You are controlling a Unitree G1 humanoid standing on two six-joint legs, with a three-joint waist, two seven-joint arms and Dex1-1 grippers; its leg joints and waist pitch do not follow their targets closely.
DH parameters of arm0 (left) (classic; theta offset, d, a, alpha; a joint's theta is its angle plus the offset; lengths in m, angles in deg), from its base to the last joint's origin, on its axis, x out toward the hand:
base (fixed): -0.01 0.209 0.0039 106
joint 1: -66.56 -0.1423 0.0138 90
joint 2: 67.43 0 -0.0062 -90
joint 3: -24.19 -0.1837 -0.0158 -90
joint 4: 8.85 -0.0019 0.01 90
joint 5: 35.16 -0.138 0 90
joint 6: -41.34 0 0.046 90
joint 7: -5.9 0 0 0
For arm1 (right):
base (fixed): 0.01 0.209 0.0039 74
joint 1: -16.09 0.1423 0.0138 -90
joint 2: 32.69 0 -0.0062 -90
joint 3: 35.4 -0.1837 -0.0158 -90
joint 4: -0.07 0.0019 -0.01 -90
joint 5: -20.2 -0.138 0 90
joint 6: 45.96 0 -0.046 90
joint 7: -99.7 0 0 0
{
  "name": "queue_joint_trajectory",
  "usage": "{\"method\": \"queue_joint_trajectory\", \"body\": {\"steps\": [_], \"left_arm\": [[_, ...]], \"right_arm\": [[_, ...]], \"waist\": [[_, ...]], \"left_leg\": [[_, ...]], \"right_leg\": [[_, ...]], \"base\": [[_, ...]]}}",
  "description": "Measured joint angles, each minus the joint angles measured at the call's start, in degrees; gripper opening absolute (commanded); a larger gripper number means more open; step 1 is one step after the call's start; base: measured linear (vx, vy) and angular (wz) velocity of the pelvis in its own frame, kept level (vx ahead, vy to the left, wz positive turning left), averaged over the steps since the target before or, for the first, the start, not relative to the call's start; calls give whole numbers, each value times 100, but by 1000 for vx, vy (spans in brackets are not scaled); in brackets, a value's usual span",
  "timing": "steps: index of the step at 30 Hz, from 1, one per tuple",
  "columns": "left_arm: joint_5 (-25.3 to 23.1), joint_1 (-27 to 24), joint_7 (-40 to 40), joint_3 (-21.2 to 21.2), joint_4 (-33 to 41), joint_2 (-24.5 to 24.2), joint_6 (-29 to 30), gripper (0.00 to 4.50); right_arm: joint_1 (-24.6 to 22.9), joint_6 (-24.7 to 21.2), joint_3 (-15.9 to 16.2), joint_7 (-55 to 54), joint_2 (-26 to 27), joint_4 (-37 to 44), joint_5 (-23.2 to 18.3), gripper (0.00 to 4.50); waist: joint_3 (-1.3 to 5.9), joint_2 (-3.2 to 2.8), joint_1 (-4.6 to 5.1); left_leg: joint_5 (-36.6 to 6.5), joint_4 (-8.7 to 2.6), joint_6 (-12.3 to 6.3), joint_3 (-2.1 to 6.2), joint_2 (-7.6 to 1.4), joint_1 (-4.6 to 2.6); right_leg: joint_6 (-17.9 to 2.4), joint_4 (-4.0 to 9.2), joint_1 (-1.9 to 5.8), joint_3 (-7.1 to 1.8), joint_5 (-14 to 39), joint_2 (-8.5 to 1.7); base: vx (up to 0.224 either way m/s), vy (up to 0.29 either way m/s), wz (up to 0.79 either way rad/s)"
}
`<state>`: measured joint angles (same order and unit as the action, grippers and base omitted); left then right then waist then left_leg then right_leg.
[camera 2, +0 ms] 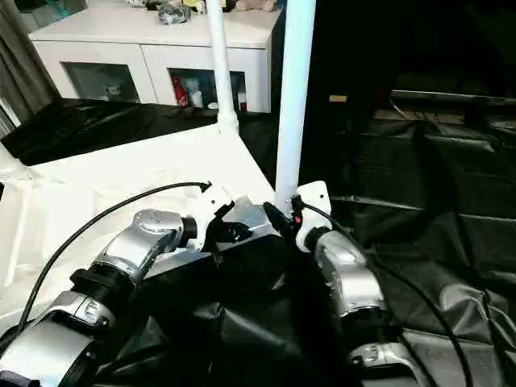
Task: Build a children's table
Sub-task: Rotate leg to tighten
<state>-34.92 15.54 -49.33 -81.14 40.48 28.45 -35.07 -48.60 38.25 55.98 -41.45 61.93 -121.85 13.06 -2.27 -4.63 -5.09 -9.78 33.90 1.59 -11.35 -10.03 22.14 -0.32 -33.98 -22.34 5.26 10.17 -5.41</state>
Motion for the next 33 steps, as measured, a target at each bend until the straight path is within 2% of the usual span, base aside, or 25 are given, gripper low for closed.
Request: {"method": "queue_joint_trajectory", "body": {"steps": [3, 6, 10, 12, 18, 22, 28, 30, 33], "left_arm": [[18, -120, -479, -55, 209, -258, -96, 0], [105, -243, -1107, -122, 499, -614, -130, 0], [121, -258, -1690, -283, 648, -919, -209, 0], [135, -296, -1982, -349, 744, -1079, -248, 0], [131, -394, -2181, -370, 889, -1220, -273, 0], [131, -441, -2177, -370, 949, -1236, -282, 0], [105, -455, -1959, -359, 926, -1153, -291, 0], [53, -408, -1508, -265, 782, -936, -293, 0], [-88, -127, -516, -88, 275, -460, -207, 0]], "right_arm": [[0, -41, 193, 852, -357, 91, -77, 338], [-2, -115, 445, 1815, -717, 337, -224, 338], [-1, -163, 669, 2581, -937, 532, -349, 338], [0, -161, 816, 2960, -1035, 592, -372, 338], [7, -67, 975, 3180, -1035, 592, -332, 294], [7, -70, 985, 3180, -1032, 592, -321, 257], [-71, -116, 938, 2964, -945, 621, -320, 246], [-108, -156, 726, 2354, -755, 539, -282, 243], [-33, -95, 228, 699, -149, 161, -122, 242]], "waist": [[-3, 7, 2], [-2, 5, -15], [-7, 18, -117], [-15, 53, -160], [-27, 105, -171], [-25, 115, -167], [-22, 120, -185], [-20, 124, -172], [-20, 125, -115]], "left_leg": [[0, -2, -1, 1, -7, 5], [2, -6, -4, 1, -18, 48], [16, 8, -29, -1, -22, 82], [15, 15, -30, -1, -22, 84], [5, 26, -13, -8, -20, 86], [5, 27, -12, -8, -20, 84], [6, 31, -12, -7, -20, 82], [6, 36, -11, -7, -20, 75], [6, 35, -9, -7, -17, 61]], "right_leg": [[-16, -9, -10, 7, -9, 3], [-10, -20, -60, 17, -2, 9], [-12, -23, -83, 21, -1, 8], [-12, -23, -82, 20, -1, 7], [-21, -26, -76, 10, -7, 3], [-20, -34, -77, 9, -7, 3], [-20, -42, -76, 9, -7, 3], [-20, -48, -71, 7, -7, 2], [-16, -44, -67, 2, -5, 1]], "base": [[0, 0, 0], [0, 0, 0], [0, 0, 0], [0, 0, 0], [0, 0, 0], [0, 0, 0], [0, 0, 0], [0, 0, 0], [0, 0, 0]]}}
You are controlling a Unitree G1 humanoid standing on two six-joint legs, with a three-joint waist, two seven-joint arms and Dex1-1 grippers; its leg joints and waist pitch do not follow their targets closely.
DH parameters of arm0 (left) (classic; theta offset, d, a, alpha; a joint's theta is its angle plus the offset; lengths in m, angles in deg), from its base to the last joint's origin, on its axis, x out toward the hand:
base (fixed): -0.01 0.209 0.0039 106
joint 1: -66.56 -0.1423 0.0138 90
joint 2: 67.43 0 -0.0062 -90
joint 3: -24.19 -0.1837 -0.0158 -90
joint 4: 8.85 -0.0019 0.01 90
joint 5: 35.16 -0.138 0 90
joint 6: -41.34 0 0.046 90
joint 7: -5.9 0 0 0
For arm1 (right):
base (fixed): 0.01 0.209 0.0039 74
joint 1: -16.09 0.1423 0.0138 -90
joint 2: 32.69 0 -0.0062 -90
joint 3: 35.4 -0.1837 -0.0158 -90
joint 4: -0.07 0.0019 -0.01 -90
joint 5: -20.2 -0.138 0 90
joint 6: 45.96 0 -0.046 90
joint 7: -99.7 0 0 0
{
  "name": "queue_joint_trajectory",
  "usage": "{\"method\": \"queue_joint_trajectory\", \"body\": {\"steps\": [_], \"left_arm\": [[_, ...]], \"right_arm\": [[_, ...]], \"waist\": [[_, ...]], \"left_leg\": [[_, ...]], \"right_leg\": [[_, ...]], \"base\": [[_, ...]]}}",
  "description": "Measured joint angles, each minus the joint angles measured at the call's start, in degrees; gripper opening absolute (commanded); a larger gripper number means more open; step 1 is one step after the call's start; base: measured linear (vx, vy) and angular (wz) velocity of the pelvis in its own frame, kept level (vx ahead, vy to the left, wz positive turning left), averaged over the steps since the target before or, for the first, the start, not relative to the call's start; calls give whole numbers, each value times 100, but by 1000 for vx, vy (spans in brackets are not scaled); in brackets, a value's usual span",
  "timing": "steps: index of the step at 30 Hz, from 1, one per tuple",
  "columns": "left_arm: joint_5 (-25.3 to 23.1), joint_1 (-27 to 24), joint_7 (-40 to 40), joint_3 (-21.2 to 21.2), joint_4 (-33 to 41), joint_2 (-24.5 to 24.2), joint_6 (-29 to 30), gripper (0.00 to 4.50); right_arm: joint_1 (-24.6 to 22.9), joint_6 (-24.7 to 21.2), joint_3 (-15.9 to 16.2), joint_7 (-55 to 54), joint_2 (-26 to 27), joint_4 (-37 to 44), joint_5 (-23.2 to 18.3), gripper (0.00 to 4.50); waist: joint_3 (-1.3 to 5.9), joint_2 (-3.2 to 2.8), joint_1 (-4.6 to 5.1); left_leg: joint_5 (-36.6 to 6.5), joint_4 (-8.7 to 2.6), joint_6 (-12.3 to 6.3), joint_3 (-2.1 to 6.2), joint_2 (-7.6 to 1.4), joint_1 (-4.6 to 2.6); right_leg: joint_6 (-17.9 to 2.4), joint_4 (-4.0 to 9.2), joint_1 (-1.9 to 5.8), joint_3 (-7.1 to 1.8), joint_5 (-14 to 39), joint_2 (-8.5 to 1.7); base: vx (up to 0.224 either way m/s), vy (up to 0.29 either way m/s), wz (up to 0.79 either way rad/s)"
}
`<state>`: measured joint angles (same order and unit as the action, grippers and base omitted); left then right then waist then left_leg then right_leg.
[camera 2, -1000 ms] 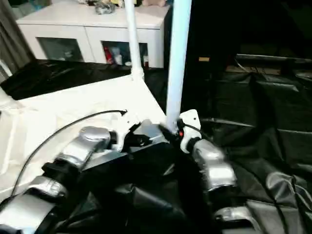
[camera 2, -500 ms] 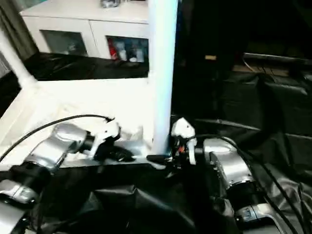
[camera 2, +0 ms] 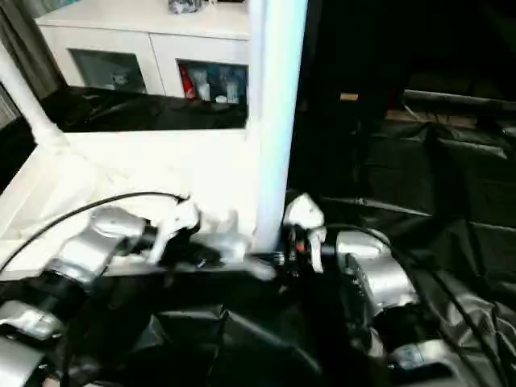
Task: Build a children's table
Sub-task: Rotate leg to tighten
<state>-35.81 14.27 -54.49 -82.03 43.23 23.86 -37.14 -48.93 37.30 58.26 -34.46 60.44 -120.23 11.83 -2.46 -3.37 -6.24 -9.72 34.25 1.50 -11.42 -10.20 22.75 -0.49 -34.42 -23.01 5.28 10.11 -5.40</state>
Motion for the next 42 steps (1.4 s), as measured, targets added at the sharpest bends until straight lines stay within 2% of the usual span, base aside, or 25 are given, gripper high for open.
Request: {"method": "queue_joint_trajectory", "body": {"steps": [5, 8, 9, 12, 14, 16, 18, 22, 27, 29, 33, 35, 39, 41, 42], "left_arm": [[-30, 121, 1080, 235, -337, 708, 237, 0], [-29, 122, 1247, 266, -397, 844, 259, 0], [-30, 125, 1248, 279, -418, 847, 259, 0], [-29, 165, 1234, 286, -502, 849, 226, 0], [-30, 222, 1208, 285, -584, 848, 217, 0], [-31, 226, 1126, 278, -588, 825, 184, 0], [-28, 226, 745, 208, -560, 621, 74, 0], [7, 83, 99, 113, -293, 324, 2, 0], [108, -83, -627, -21, 73, 20, -1, 0], [180, -151, -1043, -178, 350, -228, 89, 0], [258, -224, -1651, -292, 580, -544, 114, 0], [257, -224, -1735, -294, 580, -615, 94, 0], [256, -226, -1779, -297, 580, -645, 87, 0], [253, -226, -1773, -296, 580, -651, 87, 0], [252, -227, -1763, -296, 580, -651, 86, 0]], "right_arm": [[205, 61, -379, -1732, 524, -376, 176, 242], [206, 194, -396, -2019, 605, -424, 264, 242], [204, 237, -396, -2029, 627, -427, 322, 297], [203, 223, -396, -1940, 624, -408, 343, 311], [201, 163, -396, -1798, 589, -367, 333, 344], [151, 122, -375, -1400, 410, -238, 315, 359], [65, 53, -184, -605, 76, 70, 121, 359], [-69, -110, -116, 327, -278, 308, -172, 359], [-99, -318, 91, 1269, -556, 520, -385, 359], [-93, -428, 241, 1654, -690, 626, -468, 343], [-95, -549, 577, 2315, -951, 738, -497, 308], [-90, -530, 624, 2447, -1020, 735, -460, 308], [-52, -385, 653, 2538, -1069, 717, -357, 259], [-35, -383, 678, 2539, -1069, 721, -325, 259], [-36, -390, 681, 2538, -1069, 723, -325, 242]], "waist": [[3, -10, 108], [8, -72, 128], [15, -92, 137], [19, -106, 138], [19, -118, 139], [14, -137, 137], [10, -143, 142], [9, -144, 132], [10, -146, 57], [9, -143, 16], [8, -134, -59], [5, -130, -61], [5, -120, -39], [9, -107, -39], [9, -105, -41]], "left_leg": [[-1, -9, 1, 1, 8, -41], [-1, -17, 1, 4, 12, -76], [-1, -18, 1, 4, 14, -79], [-1, -27, 1, 8, 15, -81], [-1, -32, 1, 10, 15, -81], [-1, -33, 1, 12, 16, -79], [-1, -38, 1, 12, 15, -79], [-1, -45, 1, 15, 9, -69], [-1, -49, 1, 13, 3, -47], [-1, -43, 0, 10, 3, -25], [0, -23, -5, 7, 3, 25], [1, -16, -5, 7, 3, 29], [1, -13, -5, 7, 3, 28], [1, -13, -5, 8, 1, 26], [1, -13, -5, 8, 0, 26]], "right_leg": [[13, 24, 44, -4, 8, -2], [16, 47, 84, -2, 9, -2], [16, 47, 88, -3, 9, -3], [17, 47, 89, -1, 9, -2], [16, 46, 88, 1, 9, -2], [17, 47, 89, 3, 9, -2], [17, 48, 86, 3, 9, -1], [3, 38, 74, 12, -1, 3], [4, 35, 58, 16, 2, 4], [6, 38, 42, 14, 4, 3], [5, 30, -1, 13, 4, 1], [4, 27, -1, 12, 4, 0], [2, 24, -1, 9, 1, 0], [2, 20, -1, 10, 1, 0], [2, 19, -1, 11, 1, 0]], "base": [[0, 0, 0], [0, 0, 0], [0, 0, 0], [0, 0, 0], [0, 0, 0], [0, 0, 0], [0, 0, 0], [0, 0, 0], [0, 0, 0], [0, 0, 0], [0, 0, 0], [0, 0, 0], [0, 0, 0], [0, 0, 0], [0, 0, 0]]}}
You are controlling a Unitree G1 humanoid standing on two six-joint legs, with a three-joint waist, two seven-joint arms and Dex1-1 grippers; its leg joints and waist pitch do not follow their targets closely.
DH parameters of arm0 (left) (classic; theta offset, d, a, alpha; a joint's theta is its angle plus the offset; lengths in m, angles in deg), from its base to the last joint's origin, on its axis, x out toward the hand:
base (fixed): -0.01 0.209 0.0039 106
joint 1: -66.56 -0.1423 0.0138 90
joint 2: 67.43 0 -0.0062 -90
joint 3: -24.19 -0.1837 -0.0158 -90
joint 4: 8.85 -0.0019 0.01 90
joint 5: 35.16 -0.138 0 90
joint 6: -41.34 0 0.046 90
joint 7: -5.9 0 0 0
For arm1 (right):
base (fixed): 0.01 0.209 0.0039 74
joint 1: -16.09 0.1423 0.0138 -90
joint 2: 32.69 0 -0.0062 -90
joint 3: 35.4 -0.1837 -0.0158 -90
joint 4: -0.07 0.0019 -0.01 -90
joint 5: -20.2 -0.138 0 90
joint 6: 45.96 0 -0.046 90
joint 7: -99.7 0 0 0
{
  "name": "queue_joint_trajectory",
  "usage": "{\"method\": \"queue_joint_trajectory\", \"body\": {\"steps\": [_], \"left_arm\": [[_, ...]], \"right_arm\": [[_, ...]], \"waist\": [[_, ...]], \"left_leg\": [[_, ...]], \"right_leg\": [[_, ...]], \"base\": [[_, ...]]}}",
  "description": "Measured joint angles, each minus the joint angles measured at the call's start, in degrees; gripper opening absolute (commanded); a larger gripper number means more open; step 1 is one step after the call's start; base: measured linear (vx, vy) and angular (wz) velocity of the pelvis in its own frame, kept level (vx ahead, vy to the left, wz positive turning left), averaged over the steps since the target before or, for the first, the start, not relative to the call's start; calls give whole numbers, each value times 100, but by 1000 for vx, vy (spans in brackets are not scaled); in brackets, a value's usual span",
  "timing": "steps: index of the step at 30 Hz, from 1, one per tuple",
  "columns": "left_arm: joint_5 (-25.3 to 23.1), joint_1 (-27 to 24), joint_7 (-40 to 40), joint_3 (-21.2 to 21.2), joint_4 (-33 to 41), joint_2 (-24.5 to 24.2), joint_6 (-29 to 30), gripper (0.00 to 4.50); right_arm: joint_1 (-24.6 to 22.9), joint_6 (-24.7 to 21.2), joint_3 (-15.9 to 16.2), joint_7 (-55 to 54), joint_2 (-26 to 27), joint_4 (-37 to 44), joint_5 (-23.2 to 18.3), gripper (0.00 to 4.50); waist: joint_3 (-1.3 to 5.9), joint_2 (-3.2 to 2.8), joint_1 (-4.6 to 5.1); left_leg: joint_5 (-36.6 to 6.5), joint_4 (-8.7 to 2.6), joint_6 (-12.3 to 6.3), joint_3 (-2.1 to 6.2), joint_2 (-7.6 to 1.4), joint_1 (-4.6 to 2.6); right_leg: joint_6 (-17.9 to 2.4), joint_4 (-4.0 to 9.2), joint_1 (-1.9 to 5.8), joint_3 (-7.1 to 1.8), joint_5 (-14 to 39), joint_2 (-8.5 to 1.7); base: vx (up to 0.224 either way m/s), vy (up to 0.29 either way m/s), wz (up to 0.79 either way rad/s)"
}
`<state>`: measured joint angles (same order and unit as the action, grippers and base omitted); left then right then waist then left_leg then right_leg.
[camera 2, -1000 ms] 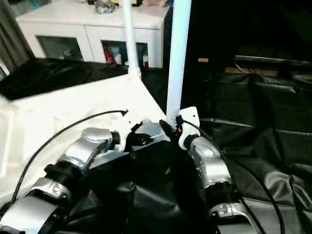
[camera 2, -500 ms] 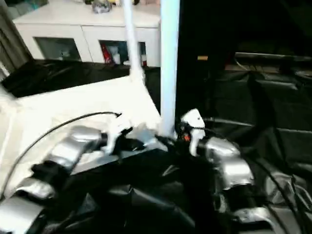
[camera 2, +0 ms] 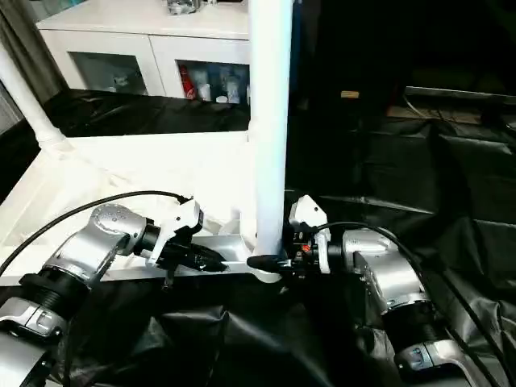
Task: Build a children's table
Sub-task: Rotate leg to tighten
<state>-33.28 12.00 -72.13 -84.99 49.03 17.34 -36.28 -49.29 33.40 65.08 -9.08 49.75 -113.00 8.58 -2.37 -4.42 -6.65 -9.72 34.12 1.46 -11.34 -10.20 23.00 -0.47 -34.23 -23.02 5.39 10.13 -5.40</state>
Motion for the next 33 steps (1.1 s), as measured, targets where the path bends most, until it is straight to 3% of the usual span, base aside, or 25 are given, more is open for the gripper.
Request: {"method": "queue_joint_trajectory", "body": {"steps": [7, 16, 18, 21, 24, 27, 30, 33], "left_arm": [[-1, -72, 269, 27, 34, 93, -6, 0], [-259, 334, 2633, 482, -1011, 1250, 28, 0], [-276, 348, 2909, 526, -1087, 1408, 29, 0], [-282, 348, 3007, 555, -1109, 1466, 28, 0], [-286, 346, 3006, 568, -1120, 1471, 5, 0], [-299, 341, 2939, 603, -1165, 1360, -121, 0], [-261, 239, 2411, 579, -1060, 1130, -284, 0], [-180, 132, 1980, 531, -874, 920, -285, 0]], "right_arm": [[-239, -109, -109, -424, 178, 211, 6, 235], [98, 146, -998, -3979, 1498, -765, 520, 233], [157, 204, -1043, -4363, 1605, -871, 555, 233], [186, 342, -1069, -4473, 1666, -967, 591, 233], [186, 376, -1117, -4444, 1698, -982, 545, 302], [189, 396, -1189, -4104, 1789, -907, 375, 321], [57, 268, -1181, -3303, 1579, -715, 179, 349], [-36, 158, -988, -2573, 1223, -519, 40, 349]], "waist": [[2, 2, 3], [2, 5, 203], [1, -2, 255], [2, -13, 322], [2, -12, 338], [3, -12, 377], [2, -12, 396], [3, -13, 376]], "left_leg": [[0, 1, 0, -1, 0, -3], [-1, -6, 4, 7, 8, -113], [-2, -17, 4, 13, 13, -118], [-2, -45, 3, 21, 23, -115], [-2, -42, 3, 18, 34, -113], [-2, -45, 2, 19, 33, -114], [-2, -57, 3, 20, 29, -112], [-2, -57, 3, 19, 24, -111]], "right_leg": [[0, -5, 2, -1, 0, 0], [36, 31, 89, -2, 21, -1], [37, 68, 105, 3, 22, -1], [37, 132, 120, 10, 22, -2], [36, 132, 120, -7, 21, -6], [35, 127, 111, -6, 20, -6], [28, 118, 103, -1, 15, -4], [11, 110, 99, 3, -31, -1]], "base": [[0, 0, 0], [0, 0, 0], [0, 0, 0], [0, 0, 0], [0, 0, 0], [0, 0, 0], [0, 0, 0], [0, 0, 0]]}}
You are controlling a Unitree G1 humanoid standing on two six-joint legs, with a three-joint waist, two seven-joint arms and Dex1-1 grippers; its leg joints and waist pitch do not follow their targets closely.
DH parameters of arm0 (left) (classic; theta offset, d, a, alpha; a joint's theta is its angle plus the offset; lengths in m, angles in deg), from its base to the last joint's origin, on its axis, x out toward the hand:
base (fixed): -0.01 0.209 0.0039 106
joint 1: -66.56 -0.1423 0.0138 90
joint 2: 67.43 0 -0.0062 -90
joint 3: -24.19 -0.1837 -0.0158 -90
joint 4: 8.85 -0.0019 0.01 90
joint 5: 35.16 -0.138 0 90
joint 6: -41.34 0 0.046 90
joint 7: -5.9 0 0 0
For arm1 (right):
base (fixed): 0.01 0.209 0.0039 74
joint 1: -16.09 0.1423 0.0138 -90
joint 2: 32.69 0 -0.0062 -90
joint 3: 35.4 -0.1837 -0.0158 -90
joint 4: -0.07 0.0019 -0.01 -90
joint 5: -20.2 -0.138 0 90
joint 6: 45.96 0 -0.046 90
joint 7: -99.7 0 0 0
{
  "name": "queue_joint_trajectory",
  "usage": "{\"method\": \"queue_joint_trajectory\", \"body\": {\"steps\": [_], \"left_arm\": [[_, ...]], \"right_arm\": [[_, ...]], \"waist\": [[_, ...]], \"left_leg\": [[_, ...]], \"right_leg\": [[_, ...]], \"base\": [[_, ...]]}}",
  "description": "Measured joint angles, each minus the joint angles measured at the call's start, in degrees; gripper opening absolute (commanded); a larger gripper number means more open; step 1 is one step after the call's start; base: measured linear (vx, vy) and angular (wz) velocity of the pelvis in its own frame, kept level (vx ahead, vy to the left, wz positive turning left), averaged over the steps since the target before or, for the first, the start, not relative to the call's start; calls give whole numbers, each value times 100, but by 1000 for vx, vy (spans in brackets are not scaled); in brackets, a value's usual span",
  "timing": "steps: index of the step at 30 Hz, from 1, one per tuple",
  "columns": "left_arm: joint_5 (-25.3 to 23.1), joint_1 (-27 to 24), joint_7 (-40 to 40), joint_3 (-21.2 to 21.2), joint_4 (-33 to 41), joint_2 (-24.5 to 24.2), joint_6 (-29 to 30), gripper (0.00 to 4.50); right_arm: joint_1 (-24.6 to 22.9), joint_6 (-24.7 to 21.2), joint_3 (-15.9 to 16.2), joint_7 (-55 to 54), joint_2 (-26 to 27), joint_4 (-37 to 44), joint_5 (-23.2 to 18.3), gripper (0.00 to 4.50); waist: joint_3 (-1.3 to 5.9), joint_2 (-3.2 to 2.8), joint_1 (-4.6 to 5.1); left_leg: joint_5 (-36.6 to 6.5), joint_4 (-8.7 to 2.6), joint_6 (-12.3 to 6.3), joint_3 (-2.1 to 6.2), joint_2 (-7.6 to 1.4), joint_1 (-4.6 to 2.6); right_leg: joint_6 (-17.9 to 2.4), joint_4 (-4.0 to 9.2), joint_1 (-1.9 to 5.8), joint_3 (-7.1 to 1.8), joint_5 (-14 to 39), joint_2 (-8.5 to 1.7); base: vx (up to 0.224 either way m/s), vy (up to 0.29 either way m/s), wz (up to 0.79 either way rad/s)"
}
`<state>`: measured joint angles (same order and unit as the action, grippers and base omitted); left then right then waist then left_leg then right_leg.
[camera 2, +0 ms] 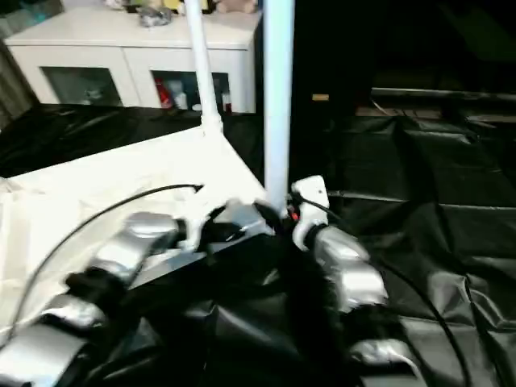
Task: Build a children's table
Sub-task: Rotate leg to tighten
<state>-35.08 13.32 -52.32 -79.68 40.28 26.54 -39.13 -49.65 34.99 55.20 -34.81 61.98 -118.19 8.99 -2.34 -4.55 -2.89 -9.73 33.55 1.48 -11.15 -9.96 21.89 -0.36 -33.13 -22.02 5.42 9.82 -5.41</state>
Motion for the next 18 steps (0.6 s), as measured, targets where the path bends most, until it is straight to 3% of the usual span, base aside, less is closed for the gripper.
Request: {"method": "queue_joint_trajectory", "body": {"steps": [5, 8, 12, 18], "left_arm": [[87, -92, -936, -224, 362, -442, 23, 0], [138, -151, -1481, -370, 599, -637, 91, 0], [172, -168, -1873, -476, 691, -746, 82, 0], [194, -238, -2031, -529, 809, -802, 88, 0]], "right_arm": [[-155, -153, 416, 1309, -683, 365, -175, 349], [-177, -171, 703, 2007, -1051, 525, -160, 349], [-188, -143, 858, 2419, -1138, 547, -136, 323], [-145, -60, 993, 2705, -1290, 514, -139, 276]], "waist": [[2, -7, -124], [3, -9, -261], [2, -9, -369], [1, -8, -363]], "left_leg": [[0, -25, 1, -5, -12, 9], [1, -27, 0, -11, -12, 27], [-7, -10, -11, -20, -9, 46], [-7, 1, -11, -21, -10, 43]], "right_leg": [[-17, -4, -15, 6, -11, 9], [-10, -2, -24, 5, 0, 8], [-12, 1, -33, 0, 2, 2], [-14, -7, -29, -5, -1, 0]], "base": [[13, -6, 1], [0, 0, 0], [0, 0, 0], [0, 0, 0]]}}
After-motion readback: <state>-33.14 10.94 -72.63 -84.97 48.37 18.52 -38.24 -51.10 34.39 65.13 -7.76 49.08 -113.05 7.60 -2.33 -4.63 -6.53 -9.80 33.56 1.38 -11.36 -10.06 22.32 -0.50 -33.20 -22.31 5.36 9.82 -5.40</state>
